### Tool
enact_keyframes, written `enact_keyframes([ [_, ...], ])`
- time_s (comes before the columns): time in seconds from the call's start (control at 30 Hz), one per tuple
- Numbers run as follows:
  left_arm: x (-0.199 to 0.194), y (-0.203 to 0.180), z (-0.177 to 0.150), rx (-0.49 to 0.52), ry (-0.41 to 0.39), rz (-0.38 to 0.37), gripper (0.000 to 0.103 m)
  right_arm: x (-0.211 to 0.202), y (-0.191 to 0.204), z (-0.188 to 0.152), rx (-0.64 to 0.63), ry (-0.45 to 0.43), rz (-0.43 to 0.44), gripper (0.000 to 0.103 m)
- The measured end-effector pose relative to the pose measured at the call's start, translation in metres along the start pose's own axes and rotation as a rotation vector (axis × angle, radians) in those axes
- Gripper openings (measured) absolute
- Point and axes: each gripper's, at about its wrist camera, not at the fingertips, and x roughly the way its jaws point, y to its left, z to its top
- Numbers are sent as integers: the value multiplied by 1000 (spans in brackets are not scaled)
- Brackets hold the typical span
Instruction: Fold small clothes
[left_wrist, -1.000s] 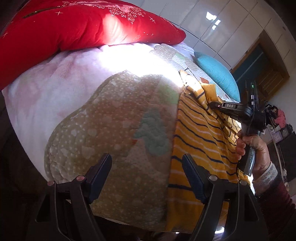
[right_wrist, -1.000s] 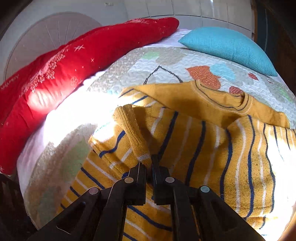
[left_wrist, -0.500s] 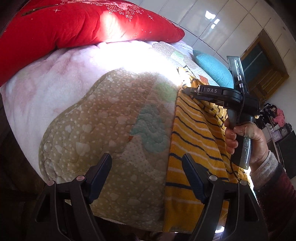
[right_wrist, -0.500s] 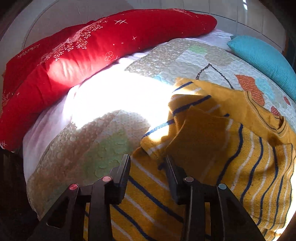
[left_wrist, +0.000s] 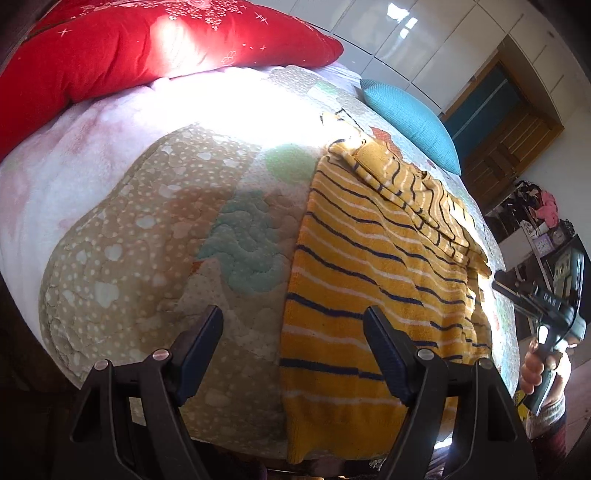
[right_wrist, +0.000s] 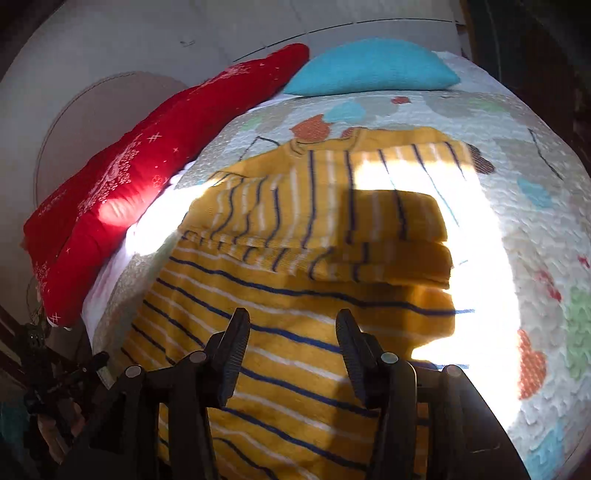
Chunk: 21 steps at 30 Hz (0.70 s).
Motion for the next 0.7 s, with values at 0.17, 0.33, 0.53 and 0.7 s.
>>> enact_keyframes([
  [0.17, 21, -12, -3, 36, 36, -46, 77, -15, -71, -59, 206, 22, 25, 53],
  [0.33, 28, -21, -10, 13, 52, -155, 73, -21, -78, -99, 283, -50, 166, 55],
  [0.53, 27, -28, -28, 16, 92, -212, 58, -7, -64, -129, 360, -15, 471, 54],
  [0.7, 24, -31, -43, 42, 110, -248, 58, -6, -56, -160, 388, 22, 584, 52],
])
